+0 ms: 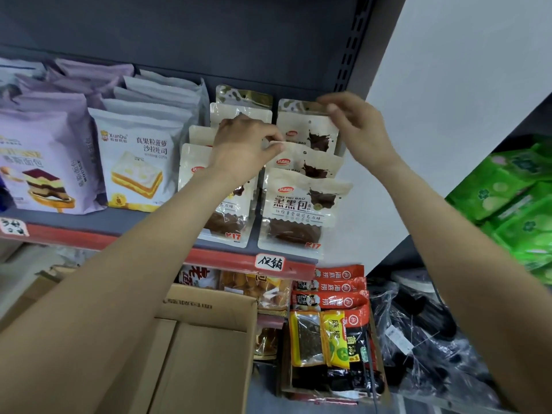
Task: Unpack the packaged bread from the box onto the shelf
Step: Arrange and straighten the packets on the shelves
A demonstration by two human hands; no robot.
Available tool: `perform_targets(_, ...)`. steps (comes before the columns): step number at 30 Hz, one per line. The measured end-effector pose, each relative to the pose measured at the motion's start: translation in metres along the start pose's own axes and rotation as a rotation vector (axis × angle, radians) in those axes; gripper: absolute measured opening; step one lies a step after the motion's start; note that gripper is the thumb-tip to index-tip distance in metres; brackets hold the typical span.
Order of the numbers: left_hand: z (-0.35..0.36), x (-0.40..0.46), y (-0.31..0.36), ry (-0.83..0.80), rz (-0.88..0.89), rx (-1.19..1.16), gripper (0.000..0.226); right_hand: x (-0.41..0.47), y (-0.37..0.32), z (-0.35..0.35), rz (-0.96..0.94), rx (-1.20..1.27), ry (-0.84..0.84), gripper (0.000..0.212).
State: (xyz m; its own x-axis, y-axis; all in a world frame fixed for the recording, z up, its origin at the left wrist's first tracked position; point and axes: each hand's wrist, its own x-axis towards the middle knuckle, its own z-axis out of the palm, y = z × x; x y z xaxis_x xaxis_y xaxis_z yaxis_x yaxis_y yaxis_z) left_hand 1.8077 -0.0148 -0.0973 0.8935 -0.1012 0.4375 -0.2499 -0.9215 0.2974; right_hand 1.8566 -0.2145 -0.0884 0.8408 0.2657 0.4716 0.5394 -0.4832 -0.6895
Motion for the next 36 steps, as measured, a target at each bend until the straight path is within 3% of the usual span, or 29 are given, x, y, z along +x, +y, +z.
perform_targets(3, -0.001, -0.001, 0.0, 0.016, 0.021, 0.03, 0.023, -0.048, 0.004, -0.007, 0.199, 0.211, 0.069, 0.018)
perform_targets(5, -0.003, 0.001, 0.002, 0.014, 0.033, 0.053, 0.024, -0.068, 0.017, -0.005, 0.32, 0.289, -0.049, 0.012)
perform_targets(7, -0.004, 0.004, 0.005, -0.005, 0.018, 0.05, 0.026, -0.076, 0.027, 0.003, 0.411, 0.369, -0.185, 0.026)
perform_targets(9, -0.003, 0.006, 0.004, -0.009, -0.002, 0.041, 0.027, -0.076, 0.035, 0.014, 0.409, 0.299, -0.211, 0.035)
perform_targets(14, 0.001, 0.003, 0.006, -0.007, -0.043, -0.025, 0.026, -0.073, 0.048, 0.024, 0.348, 0.224, 0.034, 0.024)
perform_targets(16, 0.002, 0.002, 0.005, 0.002, -0.049, -0.062, 0.024, -0.077, 0.047, 0.025, 0.361, 0.236, 0.045, 0.028)
perform_targets(19, 0.001, -0.003, 0.002, 0.002, -0.03, -0.088, 0.024, -0.087, 0.041, 0.029, 0.461, 0.385, -0.036, 0.035)
perform_targets(22, -0.005, -0.016, 0.003, 0.061, 0.029, -0.217, 0.026, -0.113, 0.027, 0.022, 0.53, 0.582, 0.096, 0.036)
perform_targets(24, -0.011, -0.03, 0.003, 0.159, 0.053, -0.305, 0.028, -0.143, 0.015, 0.02, 0.506, 0.621, 0.174, 0.048)
perform_targets(27, -0.018, -0.058, 0.003, 0.276, -0.038, -0.435, 0.028, -0.178, 0.004, 0.033, 0.423, 0.446, 0.092, 0.052)
perform_targets(29, -0.017, -0.083, 0.002, 0.319, -0.088, -0.375, 0.029, -0.185, 0.004, 0.047, 0.407, 0.324, 0.024, 0.064)
perform_targets(32, -0.005, -0.121, -0.012, 0.317, -0.24, -0.249, 0.055, -0.183, 0.0, 0.059, 0.415, 0.231, 0.055, 0.08)
perform_targets(36, 0.007, -0.155, -0.053, 0.156, -0.569, -0.453, 0.102, -0.175, -0.001, 0.065, 0.396, 0.173, 0.087, 0.09)
